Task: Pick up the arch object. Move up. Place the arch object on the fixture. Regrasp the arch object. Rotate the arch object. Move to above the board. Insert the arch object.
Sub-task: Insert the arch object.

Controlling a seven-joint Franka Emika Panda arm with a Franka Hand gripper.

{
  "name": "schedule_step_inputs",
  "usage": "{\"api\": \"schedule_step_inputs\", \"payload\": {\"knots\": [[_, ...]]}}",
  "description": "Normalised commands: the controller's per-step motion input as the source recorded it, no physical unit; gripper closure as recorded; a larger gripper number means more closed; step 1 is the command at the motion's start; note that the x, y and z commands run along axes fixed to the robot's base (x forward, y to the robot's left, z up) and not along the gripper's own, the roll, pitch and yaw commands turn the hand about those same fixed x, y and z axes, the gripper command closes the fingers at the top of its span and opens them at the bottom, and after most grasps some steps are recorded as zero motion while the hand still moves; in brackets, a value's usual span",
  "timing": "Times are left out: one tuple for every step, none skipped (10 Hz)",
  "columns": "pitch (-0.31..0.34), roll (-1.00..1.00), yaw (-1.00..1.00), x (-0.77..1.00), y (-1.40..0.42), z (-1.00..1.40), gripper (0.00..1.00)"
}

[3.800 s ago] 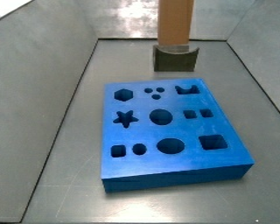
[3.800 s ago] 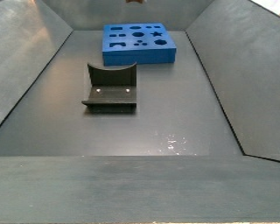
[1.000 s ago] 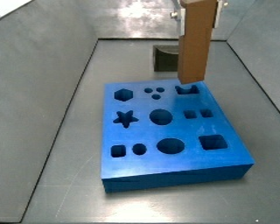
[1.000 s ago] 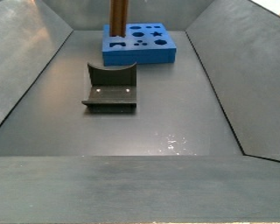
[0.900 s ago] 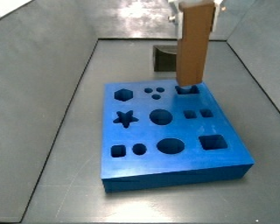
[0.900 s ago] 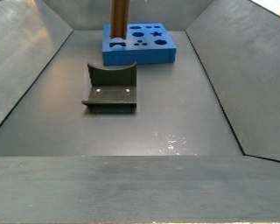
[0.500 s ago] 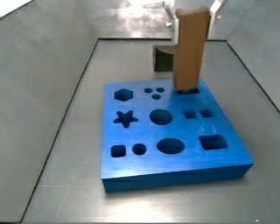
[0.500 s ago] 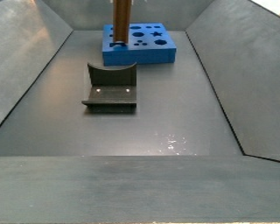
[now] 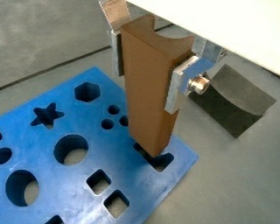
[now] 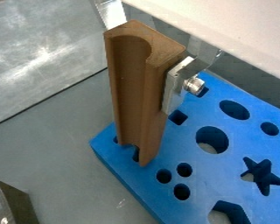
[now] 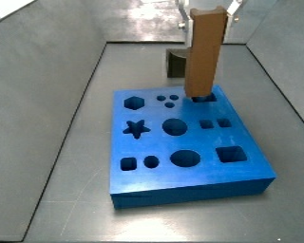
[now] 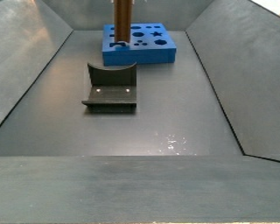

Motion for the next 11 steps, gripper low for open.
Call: {"api": "schedule_step_inputs", "payload": {"knots": [[0.186,-0.04,-0.03,0.24,0.01,-0.05,1.00],[0.233,-0.09,-0.18,0.61,0.00,-0.01,1.00],[0.164,-0.12,-0.17,0.68,0.00,0.00,1.00],[0.103,-0.06,-0.15,0.34,0.00,0.00,1.00],[0.000,0.00,0.00,0.00,0.00,-0.09,1.00],[0.034,0.00,0.00,0.00,0.00,-0.29,1.00],[0.000,0.00,0.00,0.00,0.00,-0.05,1.00],[-0.010,0.00,0.00,0.00,0.00,-0.03,1.00],[0.000,0.00,0.00,0.00,0.00,-0.10,1.00],[0.000,0.00,0.00,0.00,0.00,-0.17,1.00],[0.000,0.00,0.08,0.00,0.00,-0.23,1.00]]}}
